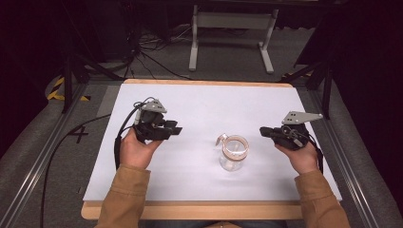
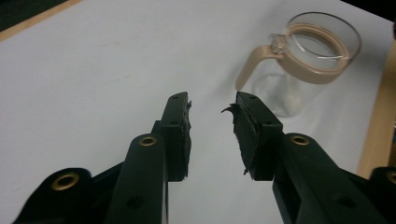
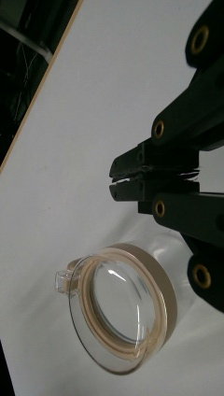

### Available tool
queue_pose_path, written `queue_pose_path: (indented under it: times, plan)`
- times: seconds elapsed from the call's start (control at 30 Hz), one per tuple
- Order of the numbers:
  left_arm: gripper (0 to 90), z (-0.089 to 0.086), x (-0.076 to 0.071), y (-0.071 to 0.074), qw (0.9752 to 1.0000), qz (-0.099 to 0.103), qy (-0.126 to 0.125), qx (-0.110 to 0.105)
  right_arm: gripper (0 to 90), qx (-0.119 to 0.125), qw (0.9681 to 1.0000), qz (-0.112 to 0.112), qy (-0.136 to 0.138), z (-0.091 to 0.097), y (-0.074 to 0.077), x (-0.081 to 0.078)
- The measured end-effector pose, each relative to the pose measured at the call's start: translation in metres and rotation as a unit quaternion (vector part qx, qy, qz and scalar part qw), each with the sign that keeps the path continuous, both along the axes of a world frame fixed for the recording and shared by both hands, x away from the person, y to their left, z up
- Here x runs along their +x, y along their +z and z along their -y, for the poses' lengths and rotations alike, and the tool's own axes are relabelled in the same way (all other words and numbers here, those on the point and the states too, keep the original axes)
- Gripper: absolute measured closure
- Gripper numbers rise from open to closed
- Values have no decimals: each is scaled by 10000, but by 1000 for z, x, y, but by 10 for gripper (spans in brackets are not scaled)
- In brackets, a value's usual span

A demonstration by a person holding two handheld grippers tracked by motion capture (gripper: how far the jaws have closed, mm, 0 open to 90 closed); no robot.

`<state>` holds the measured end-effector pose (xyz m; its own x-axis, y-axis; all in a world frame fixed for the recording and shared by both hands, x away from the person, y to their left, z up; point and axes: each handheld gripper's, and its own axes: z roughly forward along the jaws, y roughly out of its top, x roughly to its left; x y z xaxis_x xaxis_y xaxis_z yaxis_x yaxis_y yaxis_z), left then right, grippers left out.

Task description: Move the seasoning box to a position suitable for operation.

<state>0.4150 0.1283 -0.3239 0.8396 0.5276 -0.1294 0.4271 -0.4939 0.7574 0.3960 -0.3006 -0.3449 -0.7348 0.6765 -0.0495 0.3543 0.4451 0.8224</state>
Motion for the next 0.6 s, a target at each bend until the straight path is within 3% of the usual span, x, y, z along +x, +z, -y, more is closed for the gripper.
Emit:
queue_pose_path:
  times: [0.07, 0.17, 0.27, 0.47, 0.5, 0.6]
  plan:
    - [676, 12, 0, 1, 9996, -2, -281, 86, 889, 55, 10000, -35, 5, 1, 0, -2]
    - [688, 22, 4, 0, 9977, -101, -661, -109, 892, 48, 10000, -62, -7, 2, -3, -4]
    - [706, 33, 7, -2, 9989, -70, -437, -144, 893, 36, 9999, -108, -46, 5, -7, -7]
    - [797, 54, 11, -8, 9974, -108, -713, 18, 894, 122, 9996, -72, -231, 6, -12, -12]
    - [855, 58, 12, -9, 9967, -137, -794, 88, 895, 128, 9996, -76, -243, 6, -13, -13]
    - [894, 72, 11, -13, 9974, -207, -647, 225, 895, 64, 9998, -65, -201, 5, -14, -15]
